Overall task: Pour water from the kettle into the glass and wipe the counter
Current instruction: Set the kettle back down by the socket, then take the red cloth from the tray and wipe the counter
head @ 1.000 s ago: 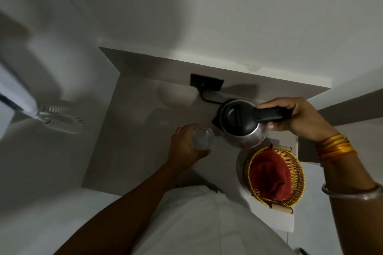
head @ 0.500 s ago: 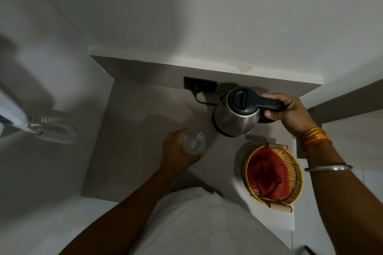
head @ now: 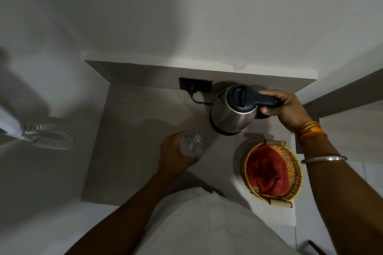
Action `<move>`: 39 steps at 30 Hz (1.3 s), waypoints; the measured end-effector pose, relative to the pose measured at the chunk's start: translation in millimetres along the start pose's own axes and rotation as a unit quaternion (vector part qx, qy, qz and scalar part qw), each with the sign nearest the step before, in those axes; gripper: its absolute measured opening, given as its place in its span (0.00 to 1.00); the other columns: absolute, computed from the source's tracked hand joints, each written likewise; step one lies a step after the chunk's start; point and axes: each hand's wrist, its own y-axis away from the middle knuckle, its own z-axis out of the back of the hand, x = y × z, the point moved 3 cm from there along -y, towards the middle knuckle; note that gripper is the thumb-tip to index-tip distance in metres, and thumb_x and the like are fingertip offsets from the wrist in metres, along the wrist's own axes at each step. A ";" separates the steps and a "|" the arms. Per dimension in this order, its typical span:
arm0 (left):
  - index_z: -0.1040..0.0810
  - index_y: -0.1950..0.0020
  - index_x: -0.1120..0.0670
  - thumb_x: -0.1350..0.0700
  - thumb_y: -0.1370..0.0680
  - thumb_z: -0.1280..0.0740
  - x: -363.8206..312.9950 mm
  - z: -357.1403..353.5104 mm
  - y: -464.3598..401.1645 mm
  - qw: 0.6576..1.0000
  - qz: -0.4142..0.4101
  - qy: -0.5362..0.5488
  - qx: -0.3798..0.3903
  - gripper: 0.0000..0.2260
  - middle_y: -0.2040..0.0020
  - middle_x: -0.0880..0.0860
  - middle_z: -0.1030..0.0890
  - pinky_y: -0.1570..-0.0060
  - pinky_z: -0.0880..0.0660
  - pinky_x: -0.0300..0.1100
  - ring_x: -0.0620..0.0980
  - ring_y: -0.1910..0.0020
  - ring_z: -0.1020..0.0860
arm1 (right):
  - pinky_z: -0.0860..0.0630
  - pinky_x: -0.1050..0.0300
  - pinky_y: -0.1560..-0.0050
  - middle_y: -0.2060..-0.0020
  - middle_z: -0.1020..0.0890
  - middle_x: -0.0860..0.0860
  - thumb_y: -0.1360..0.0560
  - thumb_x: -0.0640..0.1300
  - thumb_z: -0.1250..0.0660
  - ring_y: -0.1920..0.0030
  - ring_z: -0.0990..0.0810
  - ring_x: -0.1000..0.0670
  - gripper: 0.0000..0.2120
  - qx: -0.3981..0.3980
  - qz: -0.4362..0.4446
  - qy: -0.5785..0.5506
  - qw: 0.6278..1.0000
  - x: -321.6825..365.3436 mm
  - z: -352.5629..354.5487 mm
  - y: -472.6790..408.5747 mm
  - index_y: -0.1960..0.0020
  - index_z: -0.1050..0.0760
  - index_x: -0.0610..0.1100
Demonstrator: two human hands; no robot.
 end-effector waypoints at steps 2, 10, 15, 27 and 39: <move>0.19 0.34 0.47 0.46 0.43 0.16 -1.9 -0.5 0.6 1.000 0.001 0.002 0.002 0.37 0.43 0.38 0.23 0.36 0.23 0.56 0.55 0.36 0.22 | 0.18 0.59 0.47 0.49 0.14 0.53 0.33 0.19 0.31 0.46 0.17 0.51 0.29 0.007 -0.002 -0.004 1.000 -0.7 -1.7 -0.1 0.36 0.22 0.39; 0.19 0.34 0.48 0.44 0.43 0.18 -2.0 -1.2 1.0 1.000 -0.003 -0.003 -0.012 0.37 0.38 0.47 0.17 0.38 0.23 0.54 0.55 0.36 0.22 | 0.18 0.60 0.49 0.48 0.15 0.51 0.33 0.20 0.29 0.46 0.17 0.50 0.29 0.015 -0.025 0.020 0.999 -3.2 -1.4 6.7 0.38 0.20 0.43; 0.18 0.37 0.48 0.46 0.43 0.18 -2.4 -2.5 0.2 1.000 -0.021 -0.007 -0.020 0.35 0.42 0.45 0.17 0.41 0.20 0.54 0.54 0.41 0.20 | 0.23 0.47 0.35 0.42 0.20 0.45 0.33 0.27 0.23 0.41 0.22 0.48 0.29 -0.055 0.004 0.134 0.990 -4.8 -5.3 18.3 0.35 0.21 0.43; 0.18 0.38 0.41 0.43 0.43 0.15 3.4 -8.0 2.1 1.000 -0.021 -0.006 -0.004 0.34 0.42 0.42 0.16 0.43 0.19 0.52 0.47 0.42 0.19 | 0.32 0.30 0.37 0.37 0.28 0.38 0.27 0.52 0.27 0.36 0.30 0.32 0.26 -0.230 -0.235 0.433 0.839 -100.3 -84.7 142.6 0.36 0.31 0.40; 0.18 0.36 0.47 0.47 0.41 0.11 6.8 6.5 2.7 0.999 -0.038 -0.006 -0.007 0.35 0.41 0.42 0.18 0.41 0.22 0.47 0.45 0.42 0.22 | 0.24 0.52 0.52 0.47 0.20 0.41 0.25 0.44 0.27 0.49 0.22 0.40 0.15 -0.266 -0.046 0.410 0.871 -61.0 -84.0 149.1 0.40 0.21 0.40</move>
